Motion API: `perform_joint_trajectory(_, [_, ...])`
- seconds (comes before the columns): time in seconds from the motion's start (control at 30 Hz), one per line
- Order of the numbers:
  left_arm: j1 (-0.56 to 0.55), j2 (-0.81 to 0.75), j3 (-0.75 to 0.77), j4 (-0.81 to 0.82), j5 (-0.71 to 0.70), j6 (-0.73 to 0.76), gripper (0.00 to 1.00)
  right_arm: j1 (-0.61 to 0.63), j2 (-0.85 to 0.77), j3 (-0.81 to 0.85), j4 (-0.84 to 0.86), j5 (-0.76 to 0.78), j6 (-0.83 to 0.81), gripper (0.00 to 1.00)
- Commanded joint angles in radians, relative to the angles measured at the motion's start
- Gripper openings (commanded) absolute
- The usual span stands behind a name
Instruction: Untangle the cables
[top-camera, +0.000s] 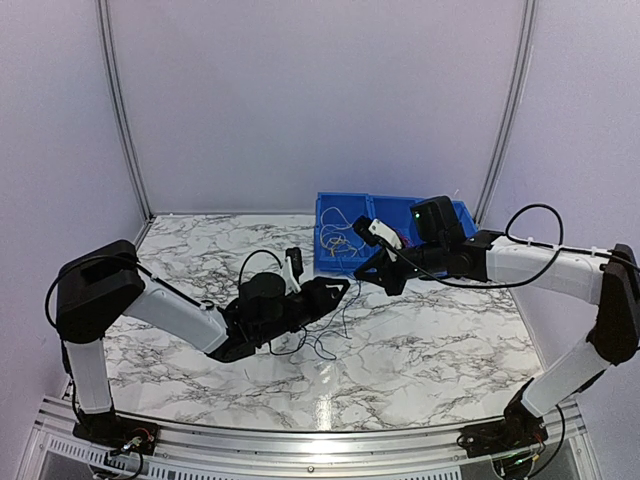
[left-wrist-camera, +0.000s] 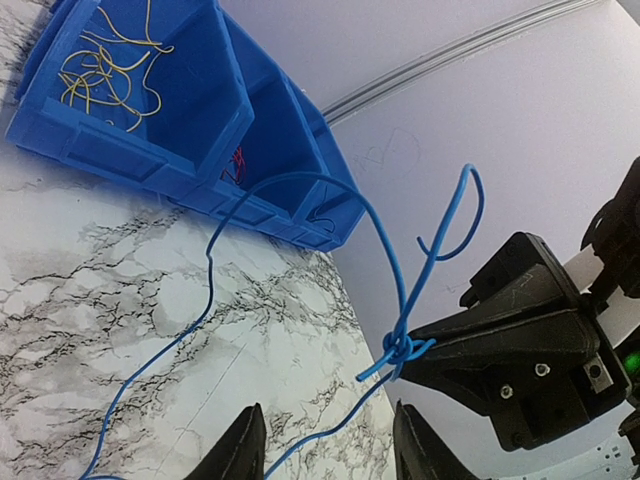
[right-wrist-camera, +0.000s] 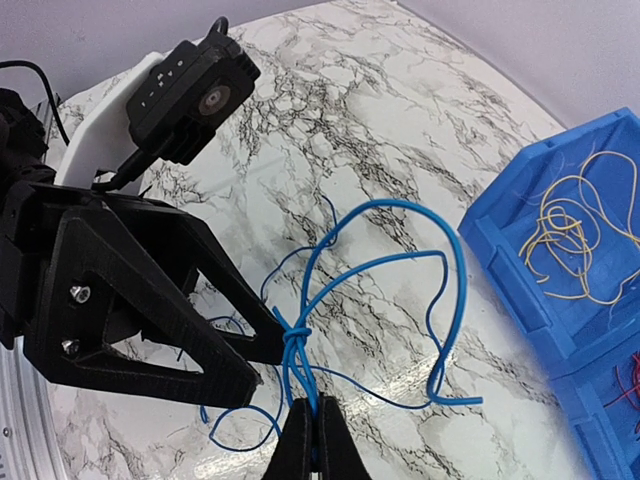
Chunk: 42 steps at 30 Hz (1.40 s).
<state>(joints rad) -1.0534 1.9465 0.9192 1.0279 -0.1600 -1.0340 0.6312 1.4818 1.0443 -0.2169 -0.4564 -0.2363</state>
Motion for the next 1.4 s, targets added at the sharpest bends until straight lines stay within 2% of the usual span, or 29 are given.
perform_joint_trajectory(0.0, [0.0, 0.004, 0.041, 0.038, 0.023, -0.007, 0.45, 0.013, 0.006, 0.031, 0.017, 0.031, -0.005, 0.0])
perform_joint_trajectory(0.3, [0.003, 0.018, 0.058, 0.041, -0.005, -0.005, 0.45, 0.034, 0.0, 0.033, 0.009, 0.026, -0.021, 0.0])
perform_joint_trajectory(0.43, [0.007, 0.035, 0.067, 0.042, -0.012, -0.014, 0.42, 0.036, -0.002, 0.037, 0.005, 0.02, -0.018, 0.0])
perform_joint_trajectory(0.77, [0.013, 0.039, 0.046, 0.074, -0.034, -0.015, 0.21, 0.036, -0.003, 0.033, 0.011, 0.016, -0.008, 0.0])
perform_joint_trajectory(1.0, [0.016, 0.053, 0.049, 0.085, -0.036, -0.013, 0.18, 0.037, -0.003, 0.034, 0.011, 0.004, -0.006, 0.0])
perform_joint_trajectory(1.23, [0.016, 0.058, 0.039, 0.098, -0.054, -0.009, 0.05, 0.029, -0.005, 0.034, 0.014, -0.007, 0.013, 0.0])
perform_joint_trajectory(1.37, [0.019, 0.065, 0.035, 0.109, -0.064, -0.01, 0.04, 0.029, 0.001, 0.03, 0.019, -0.018, 0.014, 0.0])
